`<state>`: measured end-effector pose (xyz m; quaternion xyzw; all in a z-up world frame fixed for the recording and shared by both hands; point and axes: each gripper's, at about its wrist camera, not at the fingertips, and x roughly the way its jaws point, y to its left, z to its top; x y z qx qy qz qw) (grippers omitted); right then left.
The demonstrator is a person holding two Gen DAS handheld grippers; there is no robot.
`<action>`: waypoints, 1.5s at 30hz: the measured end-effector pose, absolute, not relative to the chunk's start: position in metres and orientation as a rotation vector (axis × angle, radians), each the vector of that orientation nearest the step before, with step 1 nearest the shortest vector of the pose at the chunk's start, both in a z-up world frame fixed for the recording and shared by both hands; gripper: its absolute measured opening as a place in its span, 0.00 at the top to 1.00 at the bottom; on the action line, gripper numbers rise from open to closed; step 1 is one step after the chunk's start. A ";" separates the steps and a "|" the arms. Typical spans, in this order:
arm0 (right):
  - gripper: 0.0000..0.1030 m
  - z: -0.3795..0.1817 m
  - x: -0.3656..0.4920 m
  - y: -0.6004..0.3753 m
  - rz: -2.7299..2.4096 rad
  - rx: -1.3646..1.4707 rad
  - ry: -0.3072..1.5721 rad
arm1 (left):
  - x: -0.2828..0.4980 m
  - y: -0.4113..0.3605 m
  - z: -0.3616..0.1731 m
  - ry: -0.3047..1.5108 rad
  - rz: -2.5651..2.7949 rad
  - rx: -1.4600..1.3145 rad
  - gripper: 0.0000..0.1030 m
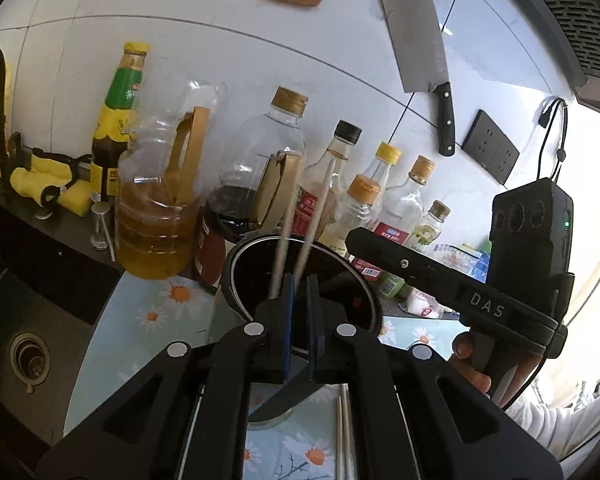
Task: Organize utensils
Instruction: 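Carry both chopsticks upright over the black holder with both tools, then open both tools to drop the chopsticks into the black holder, then move both tools back down to the remaining loose chopsticks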
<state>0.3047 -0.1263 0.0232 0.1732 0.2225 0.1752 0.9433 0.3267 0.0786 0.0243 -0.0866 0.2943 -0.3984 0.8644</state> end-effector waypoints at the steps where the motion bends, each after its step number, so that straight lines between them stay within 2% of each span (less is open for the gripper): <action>1: 0.91 0.025 0.303 -0.127 0.359 0.352 0.455 | 0.324 0.080 0.027 0.614 -0.829 -0.185 0.95; 6: 0.81 0.038 0.289 -0.130 0.359 0.332 0.451 | 0.309 0.084 0.038 0.598 -0.807 -0.188 0.88; 8: 0.75 0.042 0.282 -0.131 0.358 0.322 0.447 | 0.304 0.085 0.042 0.595 -0.795 -0.183 0.79; 11: 0.70 0.050 0.269 -0.133 0.356 0.315 0.439 | 0.295 0.085 0.047 0.586 -0.772 -0.159 0.66; 12: 0.68 0.052 0.265 -0.134 0.356 0.313 0.437 | 0.291 0.084 0.048 0.587 -0.759 -0.148 0.65; 13: 0.67 0.054 0.262 -0.135 0.356 0.312 0.436 | 0.288 0.084 0.048 0.587 -0.755 -0.142 0.63; 16: 0.65 0.058 0.249 -0.139 0.356 0.306 0.438 | 0.281 0.084 0.049 0.586 -0.732 -0.134 0.48; 20: 0.59 0.063 0.234 -0.144 0.344 0.288 0.440 | 0.273 0.083 0.044 0.602 -0.712 -0.122 0.37; 28: 0.41 0.060 0.201 -0.167 0.294 0.279 0.456 | 0.263 0.080 0.027 0.669 -0.682 -0.113 0.24; 30: 0.33 0.058 0.195 -0.174 0.267 0.274 0.462 | 0.261 0.078 0.022 0.688 -0.681 -0.108 0.22; 32: 0.20 0.055 0.190 -0.179 0.241 0.269 0.470 | 0.259 0.077 0.018 0.703 -0.673 -0.104 0.17; 33: 0.18 0.053 0.187 -0.183 0.224 0.266 0.473 | 0.258 0.077 0.016 0.709 -0.667 -0.098 0.17; 37: 0.17 0.045 0.180 -0.195 0.193 0.268 0.499 | 0.255 0.074 0.006 0.744 -0.649 -0.074 0.09; 45: 0.16 0.017 0.171 -0.213 0.149 0.287 0.582 | 0.257 0.060 -0.030 0.876 -0.652 0.011 0.07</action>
